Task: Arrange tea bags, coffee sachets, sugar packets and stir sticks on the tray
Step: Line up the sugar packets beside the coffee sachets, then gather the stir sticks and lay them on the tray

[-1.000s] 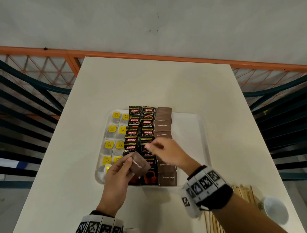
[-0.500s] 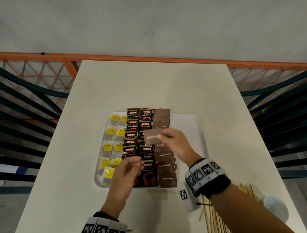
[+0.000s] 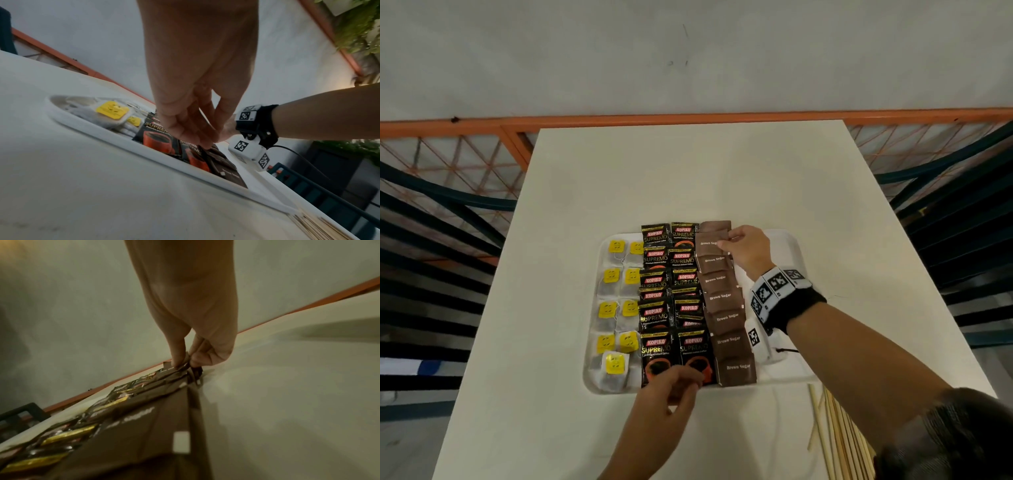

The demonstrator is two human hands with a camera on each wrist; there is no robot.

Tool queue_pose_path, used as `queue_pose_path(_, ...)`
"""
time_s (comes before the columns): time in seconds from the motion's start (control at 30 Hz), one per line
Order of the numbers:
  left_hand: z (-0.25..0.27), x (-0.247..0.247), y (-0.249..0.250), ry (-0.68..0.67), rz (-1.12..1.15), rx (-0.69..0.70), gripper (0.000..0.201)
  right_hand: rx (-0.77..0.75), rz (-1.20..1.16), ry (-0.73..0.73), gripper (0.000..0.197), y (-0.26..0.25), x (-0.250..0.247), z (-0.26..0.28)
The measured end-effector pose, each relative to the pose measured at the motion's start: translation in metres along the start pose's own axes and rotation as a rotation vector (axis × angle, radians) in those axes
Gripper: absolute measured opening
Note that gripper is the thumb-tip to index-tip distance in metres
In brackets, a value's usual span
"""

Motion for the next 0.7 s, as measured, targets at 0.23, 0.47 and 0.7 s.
queue_pose_path(0.23, 0.005, 0.021, 0.0, -0.204, -0.076, -0.008, 0.022, -0.096, 0.138, 0.077, 0.02, -0.004, -0.033, 0.072)
queue_pose_path(0.47, 0.005, 0.073, -0.002, -0.438, -0.18, 0.007, 0.015, -0.062, 0.368, 0.137, 0.039, 0.087, -0.054, 0.217)
queue_pose_path(0.7, 0.005, 0.132, 0.011, -0.542, -0.28, -0.018, 0.027, 0.254, 0.578, 0.2, 0.112, 0.171, -0.087, 0.276)
Point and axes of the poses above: each hand's wrist, its own z-axis away from the middle knuckle, its own x-axis out of the palm, y = z × x, the point moved 8 cm from there along -z, towards the middle knuckle, and after that the axes turned 8 degrees about -y, right-handed, at the moved point
